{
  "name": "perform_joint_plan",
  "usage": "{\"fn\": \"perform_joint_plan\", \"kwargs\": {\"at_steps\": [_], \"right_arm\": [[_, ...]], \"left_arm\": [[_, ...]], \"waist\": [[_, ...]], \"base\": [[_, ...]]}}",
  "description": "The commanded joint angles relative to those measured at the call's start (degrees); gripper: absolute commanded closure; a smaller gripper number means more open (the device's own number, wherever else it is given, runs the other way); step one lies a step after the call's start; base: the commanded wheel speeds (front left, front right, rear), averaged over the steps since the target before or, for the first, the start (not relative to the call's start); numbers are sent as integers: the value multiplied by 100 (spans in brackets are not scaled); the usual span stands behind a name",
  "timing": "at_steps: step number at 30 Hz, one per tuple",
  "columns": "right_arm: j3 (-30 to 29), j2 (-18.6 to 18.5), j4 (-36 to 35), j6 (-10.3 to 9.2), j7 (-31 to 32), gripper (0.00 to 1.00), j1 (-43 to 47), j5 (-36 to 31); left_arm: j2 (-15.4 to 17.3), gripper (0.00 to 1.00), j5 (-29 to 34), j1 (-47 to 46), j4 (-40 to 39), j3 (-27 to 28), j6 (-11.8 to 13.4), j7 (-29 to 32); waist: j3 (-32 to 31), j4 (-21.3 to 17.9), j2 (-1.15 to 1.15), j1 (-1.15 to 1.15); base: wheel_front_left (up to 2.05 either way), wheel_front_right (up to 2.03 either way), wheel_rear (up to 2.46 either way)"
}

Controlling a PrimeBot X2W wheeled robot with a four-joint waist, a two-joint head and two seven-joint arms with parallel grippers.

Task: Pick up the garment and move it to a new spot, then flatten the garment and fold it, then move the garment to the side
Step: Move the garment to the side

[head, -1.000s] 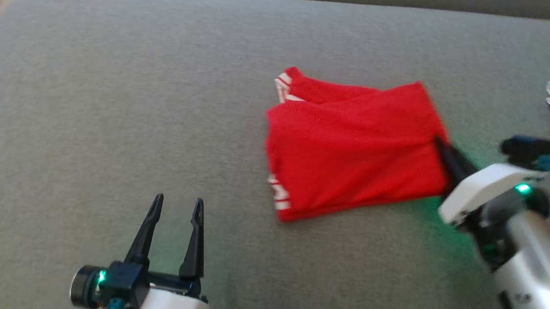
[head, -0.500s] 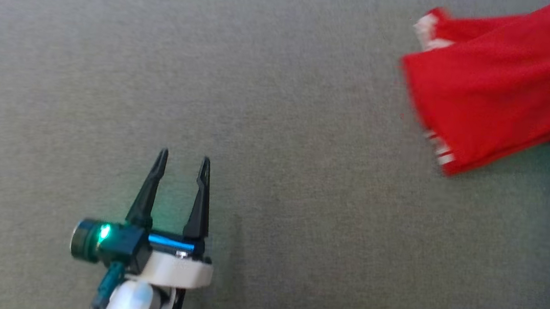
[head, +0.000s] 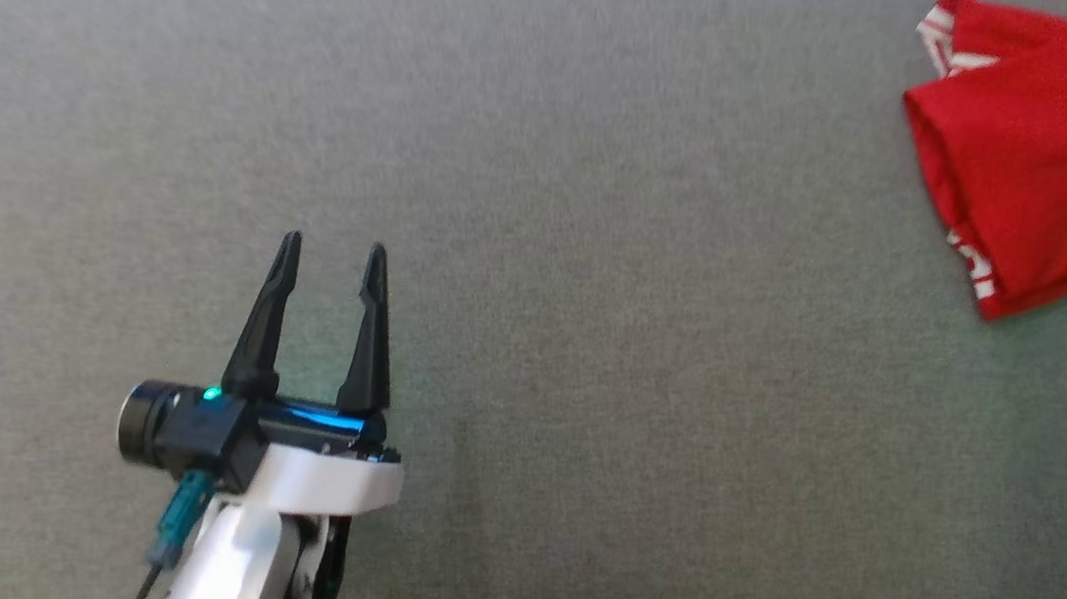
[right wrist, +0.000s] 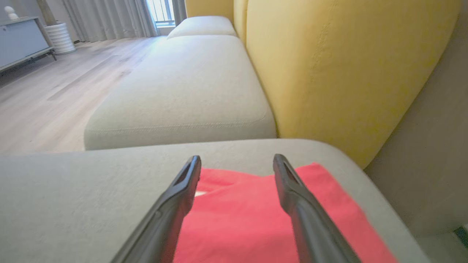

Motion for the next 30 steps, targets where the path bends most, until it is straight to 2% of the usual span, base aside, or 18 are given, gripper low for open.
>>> {"fn": "perform_joint_plan", "kwargs": {"at_steps": [1,5,9,16,21,30], "right_arm": [[102,103,-218,-5,-79,0,346,-78],[445,717,-264,-5,-267,0,819,-107],[886,1174,-99,-5,-600,0,1259,-181],[1519,1724,344,-5,-1639,0,1884,-641],[1449,2160,443,-5,-2478,0,2357,-1218],[1067,2468,-631,-5,-2530,0,3360,-1803]], "left_arm": [[-7,0,-34,75,-211,217,85,-46],[-7,0,-8,334,-234,276,211,-46],[-7,0,-3,653,-257,309,286,-46],[2,0,-12,1301,-170,375,317,-46],[6,0,-46,1708,-230,506,303,-46],[4,0,3,2044,-390,663,194,-46]], "waist": [[-362,79,0,0],[-827,159,0,0],[-1286,280,0,0],[-2035,432,0,0],[-2390,431,0,0],[-2551,372,0,0]], "base": [[0,0,0],[0,0,0],[0,0,0],[0,0,0],[0,0,0],[0,0,0]]}}
